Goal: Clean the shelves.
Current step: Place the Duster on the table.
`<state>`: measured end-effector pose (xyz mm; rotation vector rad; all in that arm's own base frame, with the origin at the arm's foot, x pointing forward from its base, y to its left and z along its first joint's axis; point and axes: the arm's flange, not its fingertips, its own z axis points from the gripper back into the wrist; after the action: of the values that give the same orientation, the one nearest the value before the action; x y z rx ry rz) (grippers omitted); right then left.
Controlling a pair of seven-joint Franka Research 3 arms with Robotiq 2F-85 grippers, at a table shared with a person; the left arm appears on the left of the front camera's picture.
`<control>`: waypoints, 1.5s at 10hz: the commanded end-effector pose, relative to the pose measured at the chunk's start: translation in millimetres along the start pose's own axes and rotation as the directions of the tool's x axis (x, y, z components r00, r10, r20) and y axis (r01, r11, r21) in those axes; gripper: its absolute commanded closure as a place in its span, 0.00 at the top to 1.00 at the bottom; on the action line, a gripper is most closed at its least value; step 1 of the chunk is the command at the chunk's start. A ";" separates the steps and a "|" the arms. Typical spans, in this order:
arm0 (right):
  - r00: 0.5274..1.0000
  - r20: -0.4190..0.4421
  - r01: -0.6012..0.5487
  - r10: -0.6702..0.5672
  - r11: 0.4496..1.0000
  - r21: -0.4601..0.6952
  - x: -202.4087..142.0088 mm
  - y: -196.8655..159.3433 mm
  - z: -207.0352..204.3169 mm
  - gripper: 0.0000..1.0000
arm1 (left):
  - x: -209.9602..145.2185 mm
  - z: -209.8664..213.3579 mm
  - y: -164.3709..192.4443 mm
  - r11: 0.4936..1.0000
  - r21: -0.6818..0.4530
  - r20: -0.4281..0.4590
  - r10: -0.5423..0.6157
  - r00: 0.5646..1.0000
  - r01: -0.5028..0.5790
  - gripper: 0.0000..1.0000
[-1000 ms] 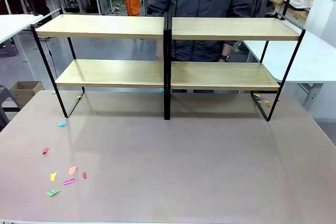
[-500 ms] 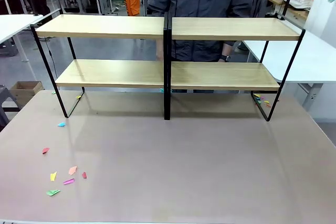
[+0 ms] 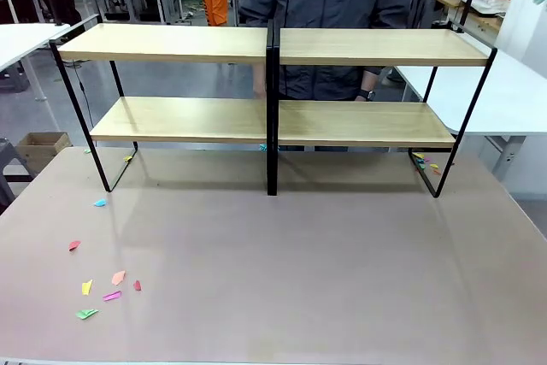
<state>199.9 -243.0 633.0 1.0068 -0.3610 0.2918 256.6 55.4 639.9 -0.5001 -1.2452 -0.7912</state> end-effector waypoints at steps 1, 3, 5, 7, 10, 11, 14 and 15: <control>1.000 -0.016 -0.013 0.013 1.000 0.001 -2.2 1.8 2.0 0.12 | -1.3 -1.3 0.2 1.000 -0.006 0.001 -0.001 1.000 0.001 1.00; 1.000 -0.016 -0.013 0.013 1.000 0.001 -2.2 1.8 2.0 0.12 | -1.3 -1.3 0.2 1.000 -0.006 0.001 -0.001 1.000 0.001 1.00; 1.000 -0.016 -0.013 0.013 1.000 0.001 -2.2 1.8 2.0 0.12 | 0.0 0.0 0.0 1.000 0.000 0.000 0.000 1.000 0.000 1.00; 0.990 -0.140 -0.002 0.005 1.000 0.023 0.5 -5.6 -34.2 0.12 | 11.3 -79.3 14.2 0.867 -0.427 -0.153 0.210 0.966 -0.256 1.00; 0.812 -0.583 0.076 0.022 0.987 0.142 -17.0 -53.7 -126.9 0.12 | -120.2 -142.9 14.6 0.553 -0.367 -0.511 0.552 0.659 -0.748 1.00; 0.730 -0.682 0.093 0.050 0.981 0.171 -20.9 -59.3 -155.0 0.12 | -172.1 -130.7 25.4 0.475 -0.308 -0.533 0.632 0.563 -0.824 1.00; 0.666 -0.746 0.122 0.003 0.986 0.113 -22.8 -69.3 -241.1 0.12 | -295.8 -141.0 29.9 0.229 -0.087 -0.608 0.759 0.234 -0.970 1.00; 0.683 -0.729 0.144 -0.047 0.987 0.070 -19.1 -76.1 -271.1 0.12 | -317.9 -136.8 28.4 0.170 -0.024 -0.658 0.740 0.143 -0.985 1.00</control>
<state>248.7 -66.0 444.0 0.9710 0.4847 0.6550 349.7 83.6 316.6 -1.2283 -0.1037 -0.0461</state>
